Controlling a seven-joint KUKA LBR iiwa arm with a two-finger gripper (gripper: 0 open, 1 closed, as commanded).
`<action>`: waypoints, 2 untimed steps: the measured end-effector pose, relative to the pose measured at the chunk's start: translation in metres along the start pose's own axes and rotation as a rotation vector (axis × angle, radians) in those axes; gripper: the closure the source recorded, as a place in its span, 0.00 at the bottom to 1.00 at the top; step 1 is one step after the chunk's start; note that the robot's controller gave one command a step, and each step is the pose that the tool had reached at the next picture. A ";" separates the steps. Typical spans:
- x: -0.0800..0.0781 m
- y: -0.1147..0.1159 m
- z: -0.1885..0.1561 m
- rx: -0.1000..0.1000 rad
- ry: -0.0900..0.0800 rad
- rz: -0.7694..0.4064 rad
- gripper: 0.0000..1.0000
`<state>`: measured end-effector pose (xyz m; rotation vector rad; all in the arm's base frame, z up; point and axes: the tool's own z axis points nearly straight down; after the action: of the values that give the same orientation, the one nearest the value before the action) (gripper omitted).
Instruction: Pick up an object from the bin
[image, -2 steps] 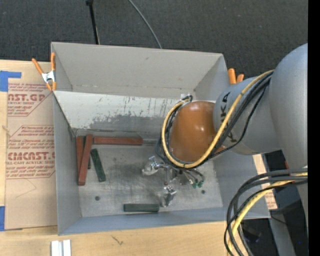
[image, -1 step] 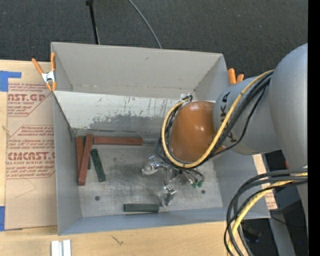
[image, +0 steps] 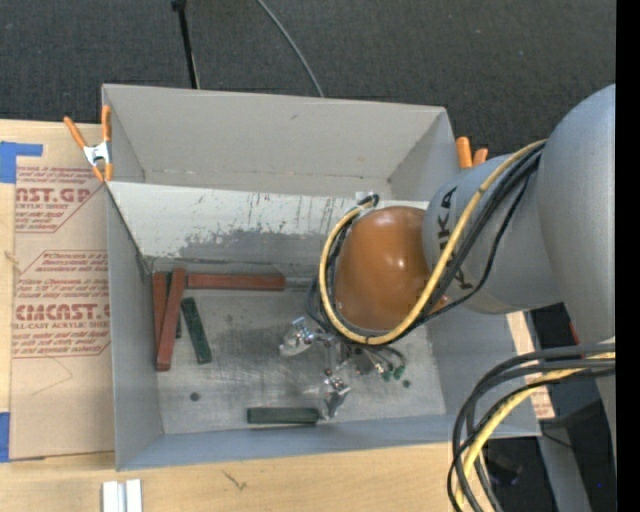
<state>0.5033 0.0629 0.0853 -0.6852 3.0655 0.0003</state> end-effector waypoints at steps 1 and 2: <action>0.007 0.020 -0.005 -0.001 0.001 -0.141 0.00; 0.004 0.015 -0.008 -0.002 0.000 -0.211 0.00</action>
Offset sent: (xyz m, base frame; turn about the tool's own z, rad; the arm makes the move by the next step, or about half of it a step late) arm -0.0026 0.0032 0.0101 -0.2400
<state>0.4934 0.0745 0.0929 -1.0045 2.9768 0.0032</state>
